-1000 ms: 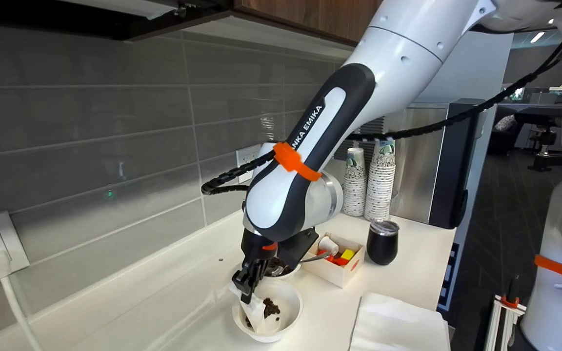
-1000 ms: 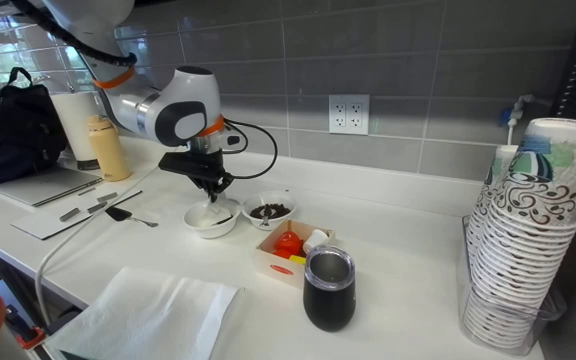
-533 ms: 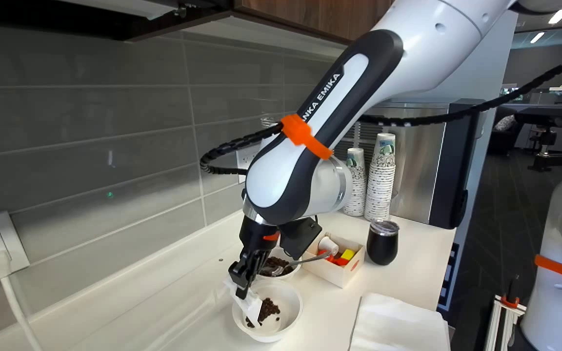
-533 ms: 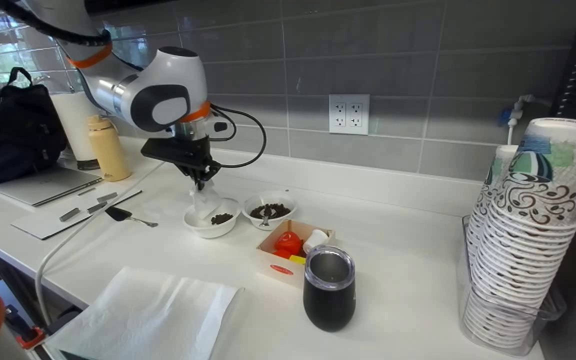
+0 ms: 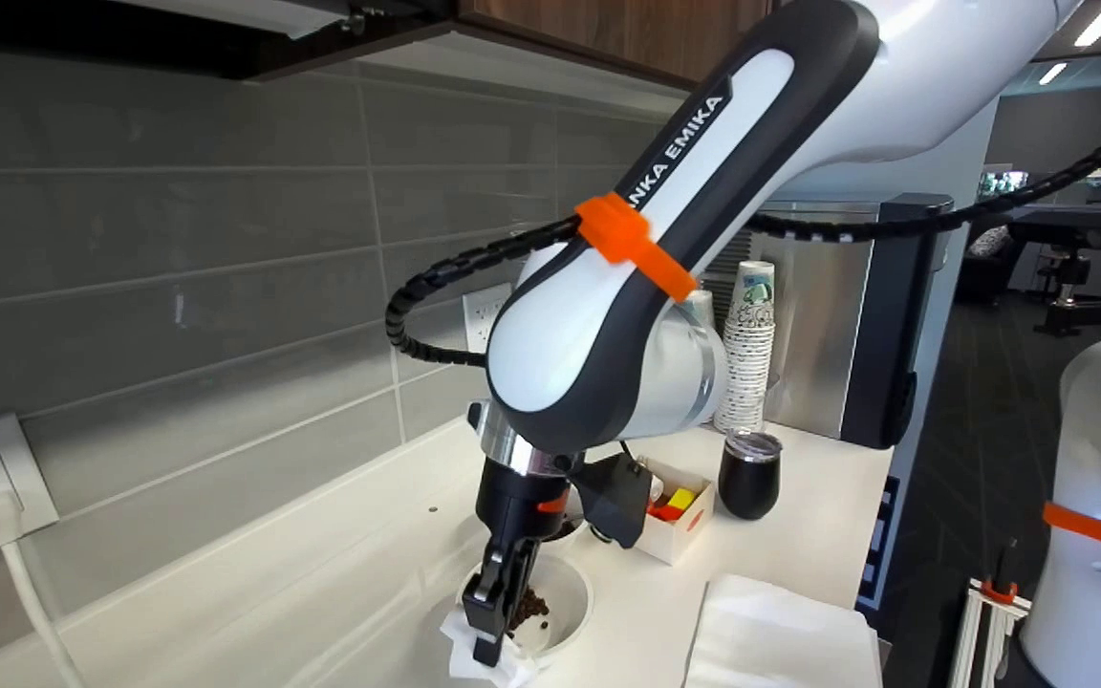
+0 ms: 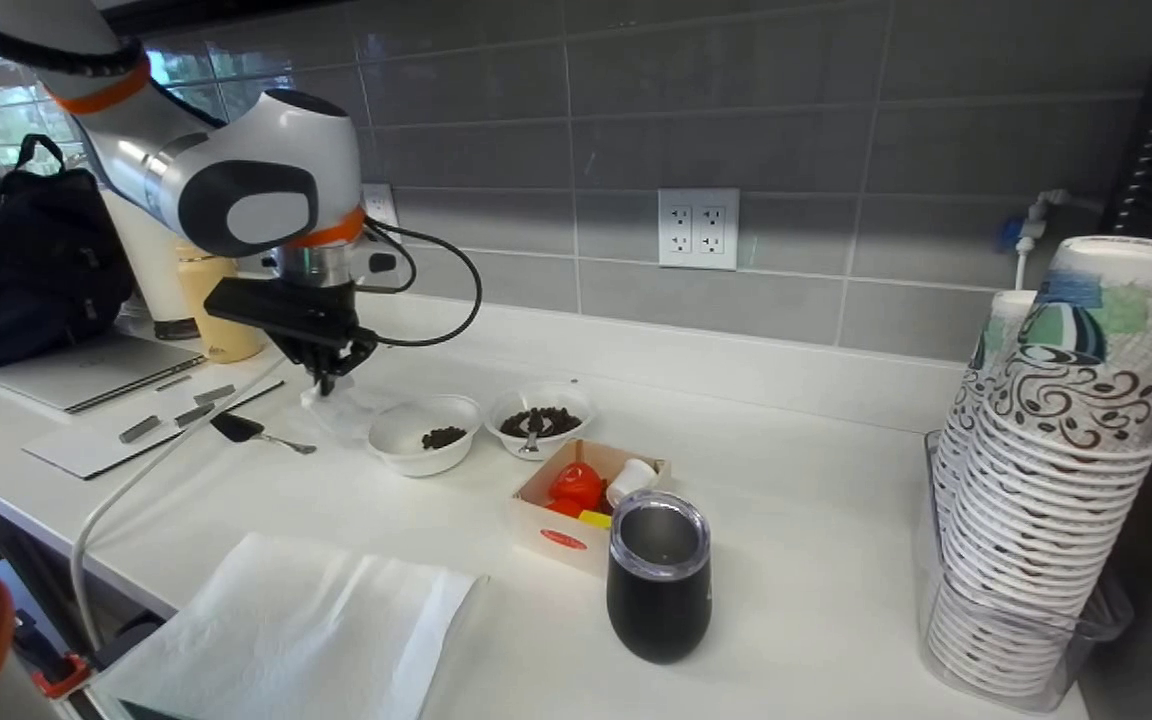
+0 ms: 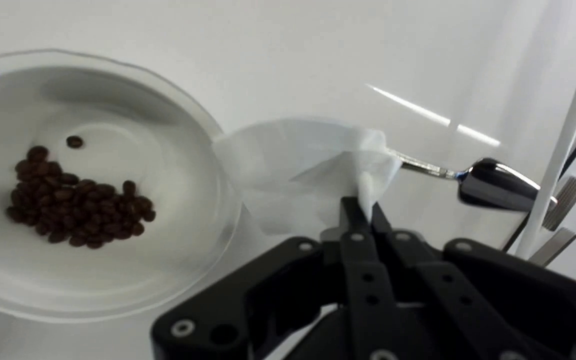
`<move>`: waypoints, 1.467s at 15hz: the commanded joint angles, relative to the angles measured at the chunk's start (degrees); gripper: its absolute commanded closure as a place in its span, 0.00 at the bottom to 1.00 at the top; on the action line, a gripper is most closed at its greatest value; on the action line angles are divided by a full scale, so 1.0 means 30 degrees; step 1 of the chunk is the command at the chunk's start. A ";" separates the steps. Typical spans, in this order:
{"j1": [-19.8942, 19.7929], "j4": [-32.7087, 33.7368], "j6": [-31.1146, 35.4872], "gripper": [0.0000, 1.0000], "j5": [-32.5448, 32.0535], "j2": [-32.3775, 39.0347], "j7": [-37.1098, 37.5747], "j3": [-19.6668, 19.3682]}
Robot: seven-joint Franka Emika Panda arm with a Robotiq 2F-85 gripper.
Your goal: Pick a paper towel on the counter and use it to wipe the bowl on the left
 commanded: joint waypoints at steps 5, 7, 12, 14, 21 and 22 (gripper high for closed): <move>0.0902 -0.0643 0.0102 0.99 -0.1289 0.2330 0.0415 -0.0086; 0.0831 -0.0555 0.0194 0.99 -0.1658 0.3065 0.0486 0.0095; 0.0518 -0.0230 0.0230 0.71 -0.2387 0.4206 0.0738 0.0512; 0.0408 -0.0113 0.0160 0.58 -0.2671 0.4277 0.0881 0.0623; 0.0034 0.0455 -0.0792 0.05 -0.2027 0.3043 0.0253 0.1195; 0.0033 0.0498 -0.0843 0.01 -0.2053 0.2794 0.0276 0.1214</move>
